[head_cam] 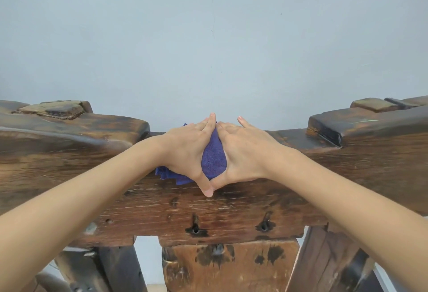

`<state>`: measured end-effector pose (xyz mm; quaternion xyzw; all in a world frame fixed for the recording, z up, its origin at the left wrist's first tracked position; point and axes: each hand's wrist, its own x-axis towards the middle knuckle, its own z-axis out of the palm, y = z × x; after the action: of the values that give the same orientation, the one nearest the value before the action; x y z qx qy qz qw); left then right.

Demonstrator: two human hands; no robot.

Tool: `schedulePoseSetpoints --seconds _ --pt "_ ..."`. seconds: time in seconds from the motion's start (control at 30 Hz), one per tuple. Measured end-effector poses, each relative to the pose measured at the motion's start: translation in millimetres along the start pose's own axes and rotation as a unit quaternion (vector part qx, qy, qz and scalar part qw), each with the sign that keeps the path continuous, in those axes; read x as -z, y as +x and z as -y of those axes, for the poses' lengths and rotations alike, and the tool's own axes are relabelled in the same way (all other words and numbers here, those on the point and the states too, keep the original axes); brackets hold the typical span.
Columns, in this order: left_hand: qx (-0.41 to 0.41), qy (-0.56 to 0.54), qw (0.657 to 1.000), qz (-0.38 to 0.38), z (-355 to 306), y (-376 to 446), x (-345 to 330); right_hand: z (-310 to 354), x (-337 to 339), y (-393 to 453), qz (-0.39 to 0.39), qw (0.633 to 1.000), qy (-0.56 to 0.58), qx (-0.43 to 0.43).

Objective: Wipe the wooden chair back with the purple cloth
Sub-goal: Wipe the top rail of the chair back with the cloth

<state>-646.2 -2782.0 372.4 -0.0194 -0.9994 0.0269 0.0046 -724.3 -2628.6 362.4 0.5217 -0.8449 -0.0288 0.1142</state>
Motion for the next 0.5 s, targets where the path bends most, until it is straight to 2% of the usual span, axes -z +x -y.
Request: schedulePoseSetpoints --seconds 0.5 --pt "-0.009 -0.051 0.999 0.005 -59.9 46.1 4.2 -62.6 -0.4 -44.2 0.008 1.000 0.003 -0.025"
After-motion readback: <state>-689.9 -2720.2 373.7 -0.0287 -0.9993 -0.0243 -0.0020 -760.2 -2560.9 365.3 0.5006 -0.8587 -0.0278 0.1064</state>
